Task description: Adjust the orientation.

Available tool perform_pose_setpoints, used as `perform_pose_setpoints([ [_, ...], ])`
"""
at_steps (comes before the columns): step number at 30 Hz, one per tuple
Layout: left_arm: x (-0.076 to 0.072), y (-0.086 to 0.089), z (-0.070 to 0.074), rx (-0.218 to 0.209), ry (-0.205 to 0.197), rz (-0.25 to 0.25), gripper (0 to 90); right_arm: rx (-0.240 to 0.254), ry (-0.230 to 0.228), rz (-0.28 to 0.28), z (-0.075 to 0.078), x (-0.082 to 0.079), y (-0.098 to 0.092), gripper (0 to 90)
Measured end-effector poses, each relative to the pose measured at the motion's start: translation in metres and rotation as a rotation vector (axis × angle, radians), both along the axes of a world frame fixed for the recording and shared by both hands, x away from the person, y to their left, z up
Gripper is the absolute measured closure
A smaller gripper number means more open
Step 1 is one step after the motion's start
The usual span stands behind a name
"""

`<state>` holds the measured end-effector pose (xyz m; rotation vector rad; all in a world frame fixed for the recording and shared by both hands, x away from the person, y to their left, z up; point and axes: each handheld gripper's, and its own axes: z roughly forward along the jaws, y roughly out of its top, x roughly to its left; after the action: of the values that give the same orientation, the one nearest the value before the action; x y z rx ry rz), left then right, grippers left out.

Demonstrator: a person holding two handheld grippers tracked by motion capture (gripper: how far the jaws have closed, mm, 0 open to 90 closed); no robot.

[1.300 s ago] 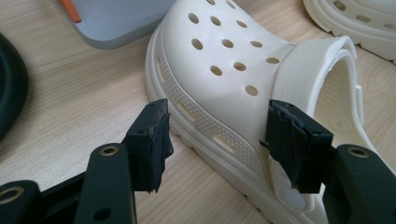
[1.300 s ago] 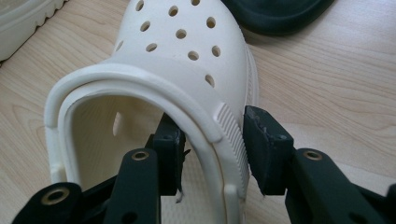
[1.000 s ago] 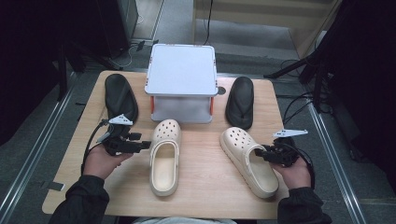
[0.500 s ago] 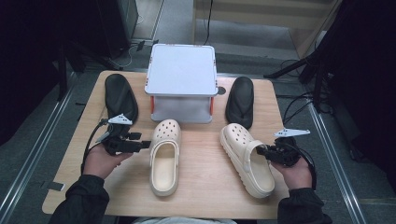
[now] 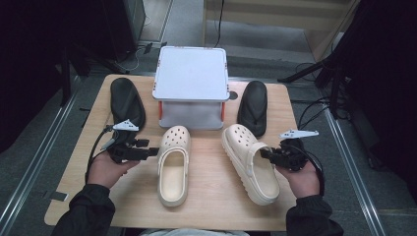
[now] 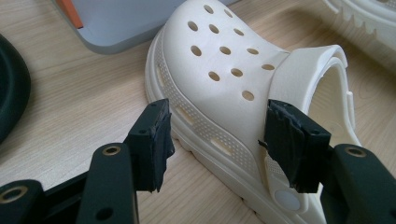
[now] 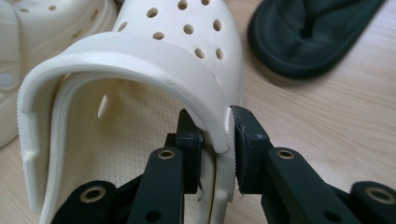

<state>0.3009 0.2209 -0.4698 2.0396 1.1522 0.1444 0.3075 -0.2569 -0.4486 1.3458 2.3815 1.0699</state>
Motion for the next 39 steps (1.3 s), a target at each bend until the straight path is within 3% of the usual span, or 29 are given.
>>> perform_pose_setpoints([
  [16,0.000,0.000,0.000,-0.008,0.004,0.009,41.4,0.011,-0.005,0.058,0.015,0.019,0.049,75.7],
  [19,0.000,0.001,0.000,-0.018,-0.006,-0.004,45.4,0.000,0.000,0.061,0.016,0.022,0.060,75.7],
  [25,0.002,0.004,-0.001,-0.056,0.041,-0.006,56.4,-0.045,0.009,0.073,0.008,0.028,0.079,75.7],
  [30,0.003,0.004,0.000,-0.056,0.051,-0.026,73.2,-0.089,0.010,0.074,0.002,0.030,0.089,75.7],
  [39,0.008,0.004,-0.004,-0.050,0.062,-0.042,80.7,-0.137,0.032,0.065,-0.009,0.027,0.098,75.6],
])
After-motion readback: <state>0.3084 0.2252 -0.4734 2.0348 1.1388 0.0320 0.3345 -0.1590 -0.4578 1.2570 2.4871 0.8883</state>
